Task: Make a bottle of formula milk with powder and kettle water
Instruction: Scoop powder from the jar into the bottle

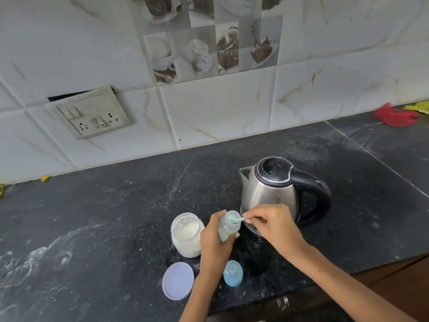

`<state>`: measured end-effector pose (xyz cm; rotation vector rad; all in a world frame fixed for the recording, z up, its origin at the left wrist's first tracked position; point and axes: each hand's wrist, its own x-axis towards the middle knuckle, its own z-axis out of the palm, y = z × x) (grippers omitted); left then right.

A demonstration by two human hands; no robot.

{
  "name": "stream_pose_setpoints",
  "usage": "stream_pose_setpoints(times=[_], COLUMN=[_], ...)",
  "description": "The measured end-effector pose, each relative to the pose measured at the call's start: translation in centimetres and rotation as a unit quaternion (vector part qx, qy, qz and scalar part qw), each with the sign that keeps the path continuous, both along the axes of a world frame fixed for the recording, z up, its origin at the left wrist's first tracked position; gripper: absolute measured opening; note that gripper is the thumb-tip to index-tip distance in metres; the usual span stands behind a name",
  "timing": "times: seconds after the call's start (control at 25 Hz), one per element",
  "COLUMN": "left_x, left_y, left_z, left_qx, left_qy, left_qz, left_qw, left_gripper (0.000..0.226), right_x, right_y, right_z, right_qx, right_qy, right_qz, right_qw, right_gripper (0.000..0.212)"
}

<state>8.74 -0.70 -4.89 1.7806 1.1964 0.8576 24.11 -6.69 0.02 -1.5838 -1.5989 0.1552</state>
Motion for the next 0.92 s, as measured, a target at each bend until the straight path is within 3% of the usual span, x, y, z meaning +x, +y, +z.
stream_pose_setpoints(times=[0.08, 0.12, 0.2, 0.32, 0.4, 0.76, 0.92], left_x=[-0.1, -0.1, -0.1, -0.1, -0.1, -0.1, -0.1], left_y=[0.1, 0.1, 0.1, 0.0, 0.1, 0.2, 0.4], left_z=[0.1, 0.1, 0.2, 0.4, 0.6, 0.1, -0.2], left_qx=[0.000, 0.000, 0.001, 0.015, 0.022, 0.018, 0.020], left_qy=[0.003, 0.003, 0.001, -0.010, -0.011, -0.007, -0.003], left_qz=[0.001, 0.003, 0.004, -0.005, -0.008, -0.003, 0.004], left_qw=[1.000, 1.000, 1.000, 1.000, 1.000, 1.000, 1.000], left_gripper=[0.054, 0.056, 0.057, 0.056, 0.055, 0.054, 0.055], right_x=[0.3, 0.4, 0.6, 0.7, 0.8, 0.9, 1.1], right_y=[0.5, 0.7, 0.6, -0.2, -0.7, -0.2, -0.1], right_z=[0.2, 0.2, 0.3, -0.1, -0.7, -1.5, -1.5], right_qx=[-0.048, -0.050, -0.024, 0.043, 0.067, 0.070, 0.060], right_qy=[0.125, 0.140, 0.100, -0.089, -0.155, -0.080, -0.109], right_qz=[-0.066, -0.081, -0.055, 0.069, 0.088, 0.051, 0.067], right_qw=[0.989, 0.986, 0.993, 0.993, 0.982, 0.993, 0.990], right_gripper=[0.012, 0.011, 0.013, 0.015, 0.017, 0.022, 0.021])
